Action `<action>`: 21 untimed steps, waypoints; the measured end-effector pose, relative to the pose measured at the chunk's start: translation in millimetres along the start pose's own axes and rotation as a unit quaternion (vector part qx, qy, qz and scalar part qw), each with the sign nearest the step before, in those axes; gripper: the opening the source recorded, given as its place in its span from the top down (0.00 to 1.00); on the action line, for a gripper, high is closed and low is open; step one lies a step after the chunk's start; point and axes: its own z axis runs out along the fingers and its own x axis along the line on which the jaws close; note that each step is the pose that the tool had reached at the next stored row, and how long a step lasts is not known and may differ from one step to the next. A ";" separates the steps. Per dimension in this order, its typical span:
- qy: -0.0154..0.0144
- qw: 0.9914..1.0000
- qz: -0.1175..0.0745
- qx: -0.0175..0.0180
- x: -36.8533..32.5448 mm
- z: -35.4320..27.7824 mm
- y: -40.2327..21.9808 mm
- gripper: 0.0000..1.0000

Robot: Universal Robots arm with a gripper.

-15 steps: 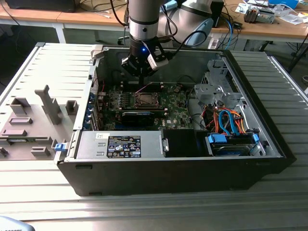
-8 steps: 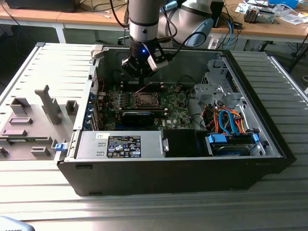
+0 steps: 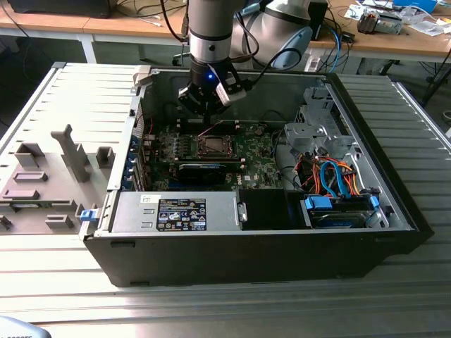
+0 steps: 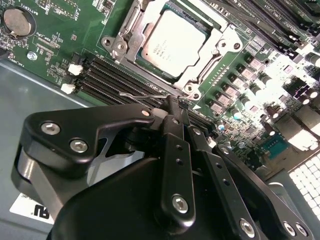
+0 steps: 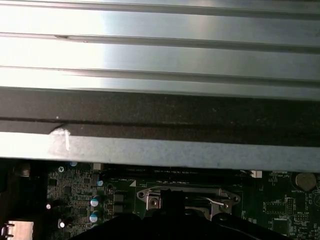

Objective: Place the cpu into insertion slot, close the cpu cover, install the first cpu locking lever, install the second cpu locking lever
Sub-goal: 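Install the first cpu locking lever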

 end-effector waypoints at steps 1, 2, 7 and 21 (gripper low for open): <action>0.000 1.000 0.000 0.000 0.0 0.4 0.0 0.89; 0.000 1.000 0.000 0.000 0.0 0.6 0.0 0.89; 0.000 1.000 0.000 0.000 0.0 2.0 0.1 0.89; 0.001 1.000 -0.012 0.000 0.1 13.5 8.4 0.89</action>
